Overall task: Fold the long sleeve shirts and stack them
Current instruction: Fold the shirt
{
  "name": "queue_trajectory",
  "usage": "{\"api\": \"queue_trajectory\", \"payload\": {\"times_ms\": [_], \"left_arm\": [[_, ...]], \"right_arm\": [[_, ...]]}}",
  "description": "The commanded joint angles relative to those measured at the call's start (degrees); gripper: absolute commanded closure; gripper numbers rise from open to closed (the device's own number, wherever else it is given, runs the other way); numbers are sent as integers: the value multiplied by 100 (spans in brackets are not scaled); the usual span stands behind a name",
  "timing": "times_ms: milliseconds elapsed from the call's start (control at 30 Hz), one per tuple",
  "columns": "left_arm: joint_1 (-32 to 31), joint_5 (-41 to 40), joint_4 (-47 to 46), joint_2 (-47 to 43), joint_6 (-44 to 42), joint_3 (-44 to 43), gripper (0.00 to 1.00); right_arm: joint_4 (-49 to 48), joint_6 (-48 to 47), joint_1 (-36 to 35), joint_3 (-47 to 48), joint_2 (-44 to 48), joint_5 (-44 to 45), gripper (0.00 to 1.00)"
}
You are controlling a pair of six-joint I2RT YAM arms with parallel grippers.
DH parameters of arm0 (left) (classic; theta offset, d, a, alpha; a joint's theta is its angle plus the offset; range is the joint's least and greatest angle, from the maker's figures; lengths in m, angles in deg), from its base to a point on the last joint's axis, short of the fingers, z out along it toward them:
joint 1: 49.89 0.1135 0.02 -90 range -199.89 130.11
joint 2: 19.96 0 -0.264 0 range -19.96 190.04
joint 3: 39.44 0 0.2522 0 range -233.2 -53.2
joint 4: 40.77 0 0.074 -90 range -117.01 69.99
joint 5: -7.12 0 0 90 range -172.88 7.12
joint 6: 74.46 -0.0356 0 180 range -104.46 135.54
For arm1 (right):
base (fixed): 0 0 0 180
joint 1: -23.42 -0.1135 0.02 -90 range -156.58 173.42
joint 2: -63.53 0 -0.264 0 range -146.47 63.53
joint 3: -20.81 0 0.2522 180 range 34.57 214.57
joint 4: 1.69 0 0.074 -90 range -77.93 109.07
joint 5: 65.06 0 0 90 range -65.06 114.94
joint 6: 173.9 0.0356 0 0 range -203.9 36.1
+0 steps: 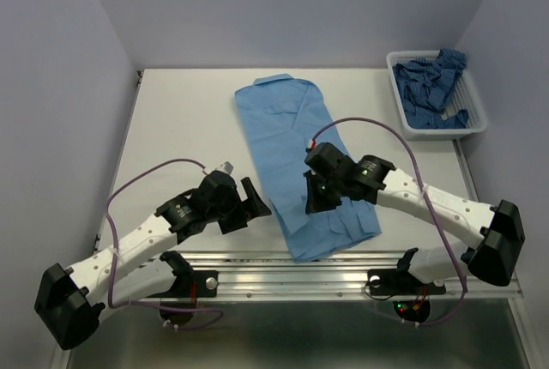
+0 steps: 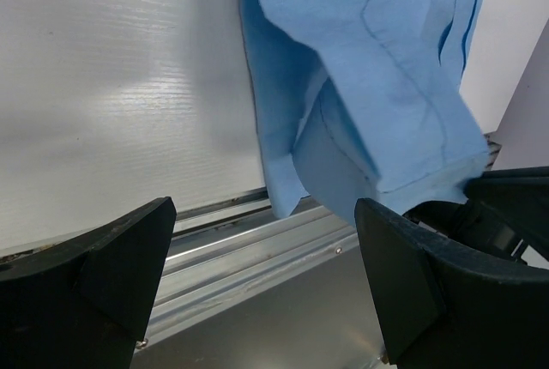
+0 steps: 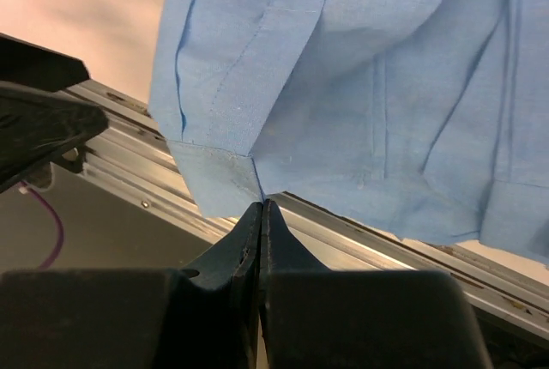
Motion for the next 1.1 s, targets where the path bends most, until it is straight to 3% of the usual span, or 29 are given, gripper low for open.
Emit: {"api": "queue_trajectory", "payload": {"times_ms": [0,200,433,567,733,800,967,1067], "left_arm": [[9,42,-204,7,-81,-31,1],[9,130,-248,288,-213,-137,1],[9,359,-634,701,-336,-207,1],[9,367,-871,1000,-468,-365,1],[9,552,-1407,1413,-714,-768,1],[9,552,-1452,1474,-741,-857,1],[9,587,-1505,1493,-855,-963,1],[9,579,-1426,1423,-847,-911,1]], "right_arm": [[1013,64,-43,290,208,667,99],[1014,372,-43,-746,314,342,99],[558,258,-43,-959,43,544,99],[1680,4,-43,146,-135,1606,99],[2760,-462,-43,2577,-484,2037,99],[3087,-533,-43,3036,-651,2179,99],[3282,-771,-43,3480,-715,1960,99],[3282,-754,-43,3016,-662,1697,99]]}}
